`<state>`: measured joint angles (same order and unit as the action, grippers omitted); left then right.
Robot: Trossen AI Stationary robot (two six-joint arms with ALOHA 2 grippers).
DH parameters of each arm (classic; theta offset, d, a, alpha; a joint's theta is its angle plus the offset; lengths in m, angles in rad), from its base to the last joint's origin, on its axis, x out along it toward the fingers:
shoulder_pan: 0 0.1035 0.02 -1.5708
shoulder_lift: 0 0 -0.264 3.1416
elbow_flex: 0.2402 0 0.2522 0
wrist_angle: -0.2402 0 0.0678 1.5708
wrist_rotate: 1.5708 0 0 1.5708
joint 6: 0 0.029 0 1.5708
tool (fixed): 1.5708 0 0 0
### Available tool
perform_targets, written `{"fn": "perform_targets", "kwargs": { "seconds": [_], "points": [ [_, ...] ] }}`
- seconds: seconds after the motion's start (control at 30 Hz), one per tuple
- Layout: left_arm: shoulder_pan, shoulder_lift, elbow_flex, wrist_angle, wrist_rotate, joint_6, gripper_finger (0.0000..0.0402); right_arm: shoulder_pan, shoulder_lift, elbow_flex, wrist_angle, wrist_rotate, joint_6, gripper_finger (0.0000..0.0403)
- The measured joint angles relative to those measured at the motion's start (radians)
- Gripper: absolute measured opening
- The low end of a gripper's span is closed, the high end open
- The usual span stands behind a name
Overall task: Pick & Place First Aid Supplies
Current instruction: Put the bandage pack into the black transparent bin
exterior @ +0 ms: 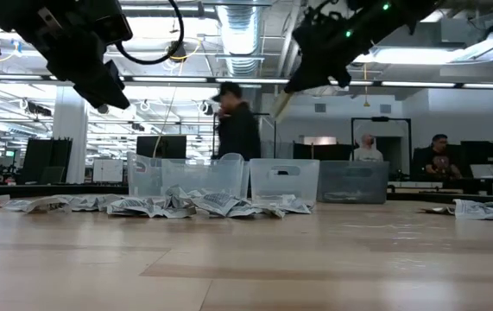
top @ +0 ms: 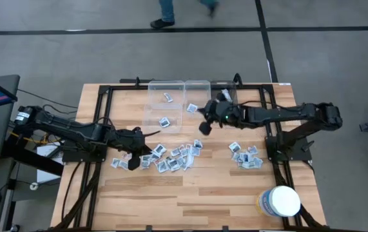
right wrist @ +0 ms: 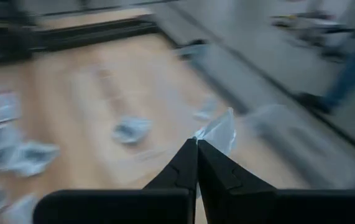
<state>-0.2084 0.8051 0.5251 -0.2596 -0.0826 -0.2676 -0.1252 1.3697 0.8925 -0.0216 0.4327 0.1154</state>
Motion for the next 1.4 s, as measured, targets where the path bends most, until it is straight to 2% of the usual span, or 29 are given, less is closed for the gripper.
{"fn": "perform_targets", "kwargs": {
  "seconds": [0.1, 0.2, 0.33, 0.53, 0.67, 0.87, 1.0, 1.1, 1.3, 1.4],
  "points": [
    [0.025, 0.000, 0.000, 0.000, -0.002, 0.000, 0.0056, -0.042, 0.000, 0.000, -0.001, 0.085, -0.020, 0.0001],
    [0.056, 0.000, 0.000, 0.000, -0.003, 0.000, 0.0056, -0.075, 0.000, 0.000, -0.015, 0.135, -0.105, 0.0001],
    [0.109, -0.013, 0.000, 0.002, -0.006, 0.001, 0.0056, -0.106, 0.011, 0.000, -0.117, 0.222, -0.209, 0.0001],
    [0.216, -0.017, 0.000, 0.022, -0.024, 0.062, 0.0056, -0.147, 0.011, 0.000, -0.322, 0.293, -0.103, 0.0001],
    [0.289, -0.017, 0.000, 0.052, -0.026, 0.114, 0.0056, -0.175, 0.014, 0.000, -0.397, 0.294, -0.065, 0.0001],
    [0.365, -0.017, 0.000, 0.122, 0.021, 0.224, 0.0056, -0.213, 0.062, 0.001, -0.383, 0.273, -0.060, 0.0004],
    [0.385, -0.017, 0.000, 0.109, 0.065, 0.357, 0.0056, -0.218, 0.113, 0.000, -0.383, 0.274, -0.005, 0.0029],
    [0.401, -0.017, 0.000, 0.107, 0.034, 0.401, 0.0056, -0.205, 0.139, 0.000, -0.390, 0.275, 0.041, 0.0060],
    [0.404, -0.016, 0.000, 0.055, 0.041, 0.289, 0.0056, -0.161, 0.148, 0.000, -0.386, 0.299, 0.064, 0.0121],
    [0.405, -0.012, 0.000, 0.030, 0.038, 0.248, 0.0056, -0.134, 0.125, -0.001, -0.380, 0.339, 0.150, 0.0141]
  ]
}}
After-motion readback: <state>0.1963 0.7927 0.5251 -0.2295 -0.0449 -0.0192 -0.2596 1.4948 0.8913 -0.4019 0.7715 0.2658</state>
